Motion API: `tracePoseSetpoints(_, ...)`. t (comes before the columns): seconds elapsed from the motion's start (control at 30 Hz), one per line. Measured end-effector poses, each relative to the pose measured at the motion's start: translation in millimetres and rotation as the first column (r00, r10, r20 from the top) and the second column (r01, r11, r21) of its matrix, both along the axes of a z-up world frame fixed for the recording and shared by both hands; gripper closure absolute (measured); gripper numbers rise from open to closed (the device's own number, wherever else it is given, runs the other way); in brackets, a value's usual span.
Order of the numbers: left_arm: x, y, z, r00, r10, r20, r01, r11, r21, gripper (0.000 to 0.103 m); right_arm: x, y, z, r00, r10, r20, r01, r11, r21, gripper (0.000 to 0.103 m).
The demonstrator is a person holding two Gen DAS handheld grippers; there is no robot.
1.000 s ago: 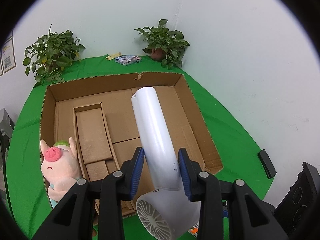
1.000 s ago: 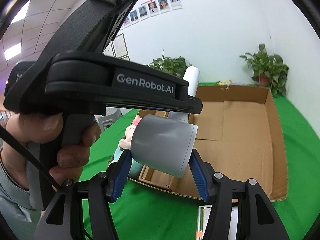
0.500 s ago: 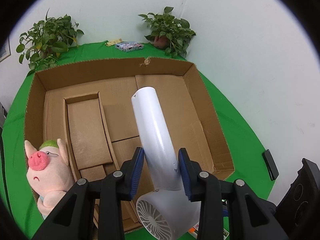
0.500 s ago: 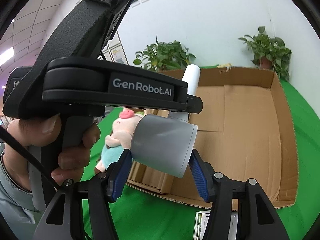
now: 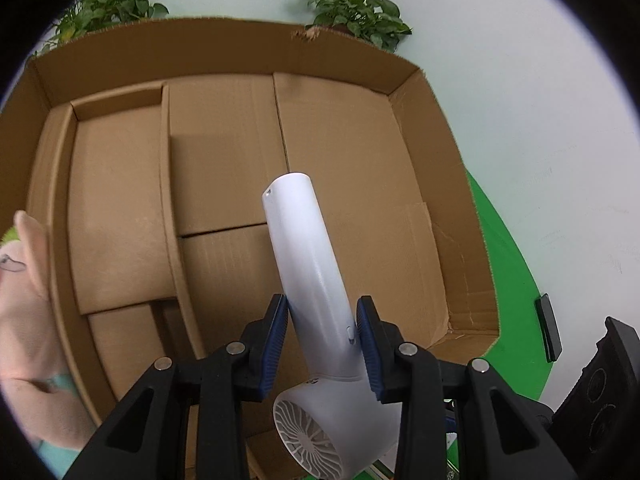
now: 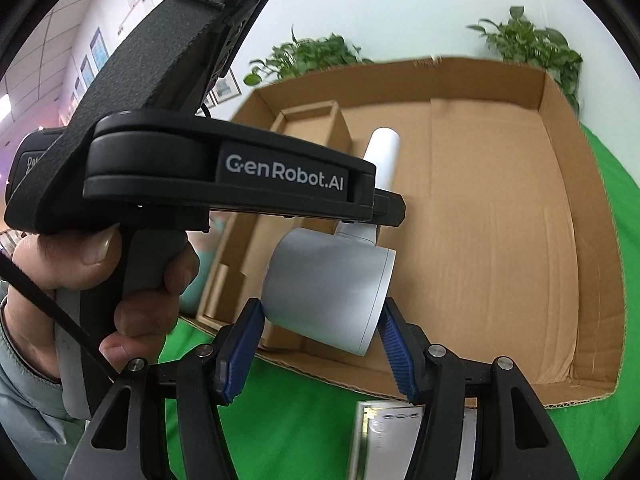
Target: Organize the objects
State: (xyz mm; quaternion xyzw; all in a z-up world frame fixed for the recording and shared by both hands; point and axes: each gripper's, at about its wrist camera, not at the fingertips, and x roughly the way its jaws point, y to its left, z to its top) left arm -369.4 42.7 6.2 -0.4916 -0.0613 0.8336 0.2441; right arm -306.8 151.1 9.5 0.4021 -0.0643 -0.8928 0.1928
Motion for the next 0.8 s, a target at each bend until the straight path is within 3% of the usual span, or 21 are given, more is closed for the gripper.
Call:
tracePoseSetpoints(0.3,-2,6,-20,1.0,0.018,0.013,-0.017,0.997,-0.078,0.07,-16,-5,-28,0.998,0.015,0.064,-0.015,1.0,-0.008,0.047)
tracePoseSetpoints(0.47,2,-4,-12,0.999,0.043,-0.014,-0.043,0.998,-0.049,0.07,-23,-3,-41,0.994,-0.014,0.106,0.015,1.0,-0.013,0.048)
tracePoseSetpoints(0.8,30,-42,1,0.996,0.066,-0.056,-0.065,0.998,0.025,0.07,-28,-29,-44,0.995,0.021,0.098,-0.027,0.997,0.066,0.048)
